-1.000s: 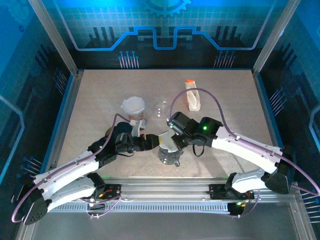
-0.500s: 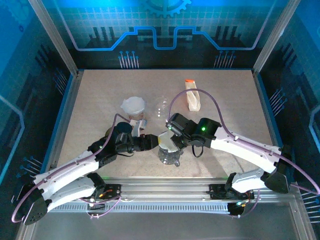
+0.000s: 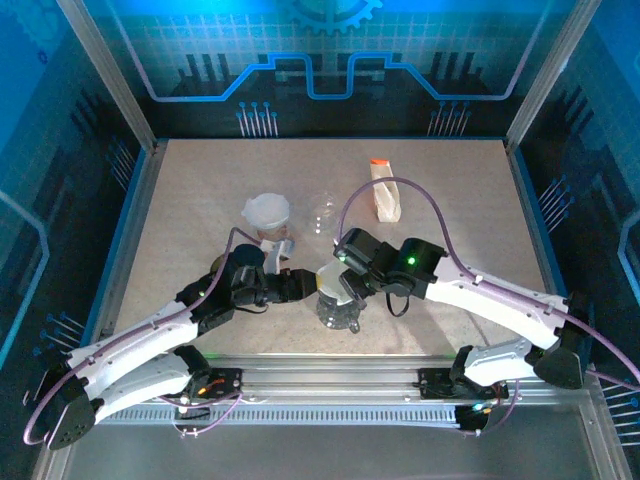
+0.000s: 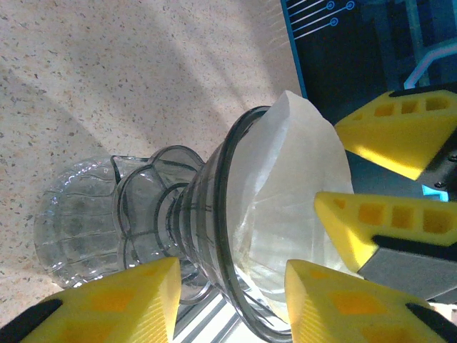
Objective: Place the coffee filter in the dripper
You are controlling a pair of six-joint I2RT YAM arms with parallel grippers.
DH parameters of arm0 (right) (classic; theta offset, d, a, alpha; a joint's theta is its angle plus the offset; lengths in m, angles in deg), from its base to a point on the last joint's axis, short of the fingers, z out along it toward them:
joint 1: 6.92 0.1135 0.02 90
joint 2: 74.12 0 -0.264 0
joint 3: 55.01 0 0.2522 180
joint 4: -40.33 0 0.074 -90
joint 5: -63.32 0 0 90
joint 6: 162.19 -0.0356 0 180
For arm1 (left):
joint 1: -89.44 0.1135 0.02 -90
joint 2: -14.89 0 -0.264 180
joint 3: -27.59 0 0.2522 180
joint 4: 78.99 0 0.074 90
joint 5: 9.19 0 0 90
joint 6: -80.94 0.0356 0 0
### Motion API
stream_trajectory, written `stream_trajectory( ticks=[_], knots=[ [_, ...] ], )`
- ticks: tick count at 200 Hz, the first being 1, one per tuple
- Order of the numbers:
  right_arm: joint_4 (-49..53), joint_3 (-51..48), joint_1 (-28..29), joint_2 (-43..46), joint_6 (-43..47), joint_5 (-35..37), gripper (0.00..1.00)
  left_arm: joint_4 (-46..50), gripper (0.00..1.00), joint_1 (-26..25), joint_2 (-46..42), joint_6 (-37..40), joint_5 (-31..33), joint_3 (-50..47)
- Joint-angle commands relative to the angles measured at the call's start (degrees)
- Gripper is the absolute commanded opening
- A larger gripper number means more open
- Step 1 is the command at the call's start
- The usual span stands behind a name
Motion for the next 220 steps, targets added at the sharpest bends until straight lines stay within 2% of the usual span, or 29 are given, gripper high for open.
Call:
stream_trajectory(
  ticks=[1,39,91,141,220],
  knots=[
    [-0.18,-1.58,1.41,-0.1,-1.05,0.61,0.59,-0.9,0.45,-0.09,0.14,-0.23,-1.27,-0.92],
    [-1.32,-2.31,1.93,-0.3,-1.79,1.13,0.64,-0.74,0.46,-0.09,0.18,-0.05,-1.37,-0.52],
    [-2.42,1.14,-1.34,-1.1,-2.04,-2.35,0.7,-0.66,0.46,-0.12,0.27,0.06,-1.27,-0.52],
    [-4.05,1.15,-3.44,-4.0,-2.45,-6.75,0.71,-0.68,0.46,-0.12,0.3,0.22,-1.13,-0.61],
    [-5.21,-1.32,-5.21,-7.42,-2.4,-8.24,0.71,-0.9,0.45,-0.12,0.62,0.31,-1.24,-0.43]
  ],
)
